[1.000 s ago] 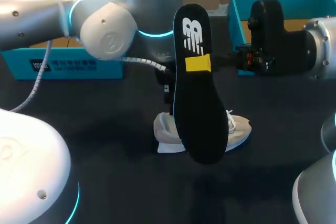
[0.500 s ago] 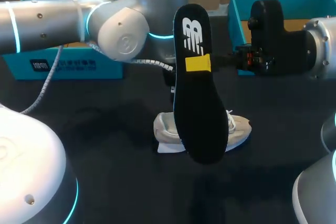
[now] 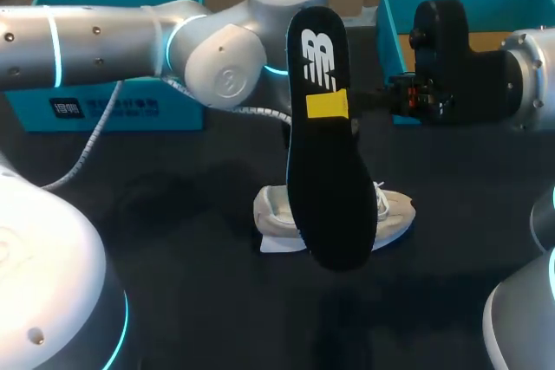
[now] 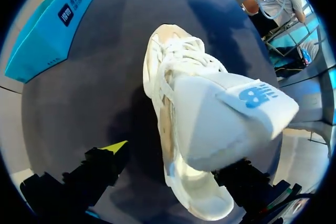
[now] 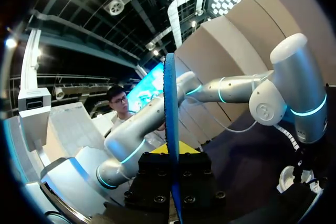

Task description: Take the shoe out of the shoebox, open the shoe tongue, remove and reinsert the insole, then place the shoe into the shoebox

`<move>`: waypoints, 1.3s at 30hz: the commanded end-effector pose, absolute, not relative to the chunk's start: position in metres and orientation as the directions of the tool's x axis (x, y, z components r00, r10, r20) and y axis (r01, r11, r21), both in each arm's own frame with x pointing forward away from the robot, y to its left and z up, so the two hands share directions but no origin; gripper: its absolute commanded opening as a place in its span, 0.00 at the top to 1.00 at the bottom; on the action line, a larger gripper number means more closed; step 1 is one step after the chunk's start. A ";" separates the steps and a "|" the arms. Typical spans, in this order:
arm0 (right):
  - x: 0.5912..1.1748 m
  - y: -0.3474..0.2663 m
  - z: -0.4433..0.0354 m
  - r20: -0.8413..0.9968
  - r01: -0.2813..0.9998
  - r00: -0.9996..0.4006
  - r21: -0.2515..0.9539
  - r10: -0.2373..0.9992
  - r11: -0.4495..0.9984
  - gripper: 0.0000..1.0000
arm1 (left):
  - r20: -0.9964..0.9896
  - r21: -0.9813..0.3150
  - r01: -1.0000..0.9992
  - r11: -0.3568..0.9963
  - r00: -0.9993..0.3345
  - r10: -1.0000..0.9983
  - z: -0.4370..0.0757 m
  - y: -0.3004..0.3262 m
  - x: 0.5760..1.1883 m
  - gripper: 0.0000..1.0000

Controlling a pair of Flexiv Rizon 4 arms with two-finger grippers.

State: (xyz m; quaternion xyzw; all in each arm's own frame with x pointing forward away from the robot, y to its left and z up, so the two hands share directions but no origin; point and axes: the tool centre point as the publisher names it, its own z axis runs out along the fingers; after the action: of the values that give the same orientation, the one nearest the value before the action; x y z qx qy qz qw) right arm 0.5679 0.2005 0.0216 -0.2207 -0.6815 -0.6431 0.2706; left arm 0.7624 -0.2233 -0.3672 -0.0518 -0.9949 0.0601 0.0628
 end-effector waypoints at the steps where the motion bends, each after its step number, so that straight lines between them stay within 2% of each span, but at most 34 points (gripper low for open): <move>1: 0.561 0.208 0.026 0.652 0.649 -0.757 0.758 -0.036 0.064 1.00 | 0.135 -0.120 0.092 0.988 -0.985 0.108 -0.375 -0.231 0.764 0.16; 2: 0.561 0.208 0.026 0.652 0.649 -0.757 0.758 -0.036 0.064 1.00 | 0.137 -0.120 0.091 0.989 -0.985 0.107 -0.376 -0.231 0.764 0.23; 3: 0.561 0.208 0.026 0.652 0.649 -0.757 0.758 -0.036 0.064 1.00 | 0.139 -0.120 0.090 0.989 -0.985 0.106 -0.377 -0.231 0.764 0.35; 4: 0.561 0.208 0.026 0.652 0.649 -0.757 0.758 -0.036 0.064 1.00 | 0.140 -0.120 0.089 0.989 -0.985 0.105 -0.377 -0.232 0.764 0.41; 6: 0.561 0.208 0.026 0.652 0.649 -0.757 0.758 -0.036 0.064 1.00 | 0.147 -0.118 0.088 0.989 -0.983 0.105 -0.380 -0.232 0.762 0.51; 12: 0.561 0.208 0.026 0.652 0.649 -0.757 0.758 -0.036 0.064 1.00 | 0.159 -0.114 0.089 0.990 -0.982 0.107 -0.385 -0.236 0.758 0.71; 16: 0.561 0.208 0.026 0.652 0.649 -0.757 0.758 -0.036 0.064 1.00 | 0.168 -0.112 0.090 0.990 -0.980 0.108 -0.388 -0.237 0.756 0.96; 17: 0.561 0.208 0.026 0.652 0.649 -0.757 0.758 -0.036 0.064 1.00 | 0.170 -0.112 0.091 0.990 -0.979 0.110 -0.388 -0.237 0.756 0.98; 24: 0.561 0.208 0.026 0.652 0.649 -0.757 0.758 -0.036 0.064 1.00 | 0.185 -0.115 0.152 0.982 -0.968 0.171 -0.387 -0.234 0.753 1.00; 33: 0.561 0.208 0.026 0.652 0.649 -0.757 0.758 -0.036 0.064 1.00 | 0.287 -0.192 0.273 0.943 -0.903 0.320 -0.364 -0.226 0.766 1.00; 37: 0.561 0.208 0.026 0.652 0.649 -0.757 0.758 -0.036 0.064 1.00 | 0.353 -0.201 0.373 0.906 -0.835 0.423 -0.358 -0.227 0.768 1.00; 39: 0.561 0.208 0.026 0.652 0.649 -0.757 0.758 -0.036 0.064 1.00 | 0.393 -0.218 0.470 0.855 -0.760 0.518 -0.356 -0.228 0.766 1.00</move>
State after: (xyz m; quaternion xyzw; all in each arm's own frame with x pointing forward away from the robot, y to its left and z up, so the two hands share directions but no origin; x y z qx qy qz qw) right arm 0.5679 0.2005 0.0216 -0.2207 -0.6815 -0.6431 0.2706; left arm 0.7592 -0.2204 -0.3603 -0.2105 -0.9585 0.0724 0.1779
